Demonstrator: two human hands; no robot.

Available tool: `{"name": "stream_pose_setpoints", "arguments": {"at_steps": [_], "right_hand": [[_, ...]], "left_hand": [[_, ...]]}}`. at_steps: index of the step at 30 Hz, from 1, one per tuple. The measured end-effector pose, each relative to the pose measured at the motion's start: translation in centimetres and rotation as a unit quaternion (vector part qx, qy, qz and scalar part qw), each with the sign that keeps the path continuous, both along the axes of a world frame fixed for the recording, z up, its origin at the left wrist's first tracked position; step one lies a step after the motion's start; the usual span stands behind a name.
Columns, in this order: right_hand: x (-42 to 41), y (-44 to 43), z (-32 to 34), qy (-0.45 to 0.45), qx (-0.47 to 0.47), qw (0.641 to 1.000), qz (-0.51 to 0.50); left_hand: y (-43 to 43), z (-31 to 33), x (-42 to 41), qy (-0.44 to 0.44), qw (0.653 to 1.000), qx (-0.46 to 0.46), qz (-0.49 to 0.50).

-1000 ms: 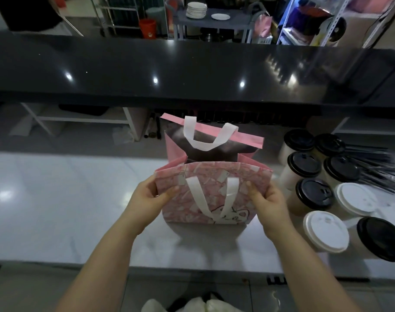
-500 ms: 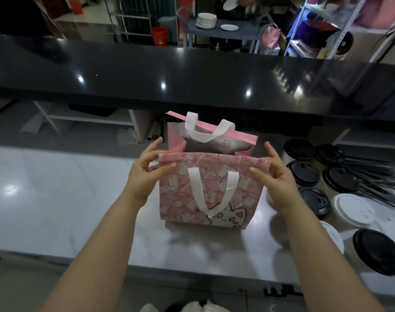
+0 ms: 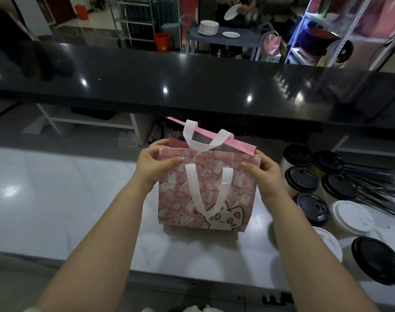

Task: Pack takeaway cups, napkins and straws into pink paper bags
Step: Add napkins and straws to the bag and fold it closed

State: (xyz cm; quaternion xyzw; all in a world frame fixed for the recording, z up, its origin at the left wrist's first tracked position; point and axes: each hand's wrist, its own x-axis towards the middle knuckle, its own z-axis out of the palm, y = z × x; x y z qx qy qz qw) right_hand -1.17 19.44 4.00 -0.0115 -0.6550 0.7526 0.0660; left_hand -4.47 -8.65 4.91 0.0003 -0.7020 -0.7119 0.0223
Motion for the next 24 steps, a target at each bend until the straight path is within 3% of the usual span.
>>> {"name": "stream_pose_setpoints", "arguments": {"at_steps": [5, 11, 15, 19, 21, 24], "right_hand": [[0.6, -0.8, 0.1, 0.011, 0.033, 0.996, -0.087], [1.3, -1.6, 0.2, 0.020, 0.032, 0.996, -0.085], [1.7, -2.1, -0.5, 0.033, 0.052, 0.994, -0.091], [1.5, -1.9, -1.2, 0.055, 0.065, 0.990, -0.108], [1.5, -1.5, -1.1, 0.111, 0.137, 0.981, -0.085], [1.5, -0.8, -1.1, 0.230, 0.296, 0.925, -0.067]], "left_hand": [[0.8, -0.1, 1.0, 0.040, 0.997, -0.005, 0.061], [0.0, -0.3, 2.8, 0.053, 0.992, 0.052, 0.107], [-0.5, -1.0, 3.9, 0.039, 0.990, 0.041, 0.132], [-2.0, -0.3, 4.1, 0.042, 0.998, 0.014, 0.045], [-2.8, 0.4, 4.1, 0.037, 0.999, -0.002, -0.012], [-3.0, 0.9, 4.3, 0.038, 0.998, -0.037, -0.017]]}}
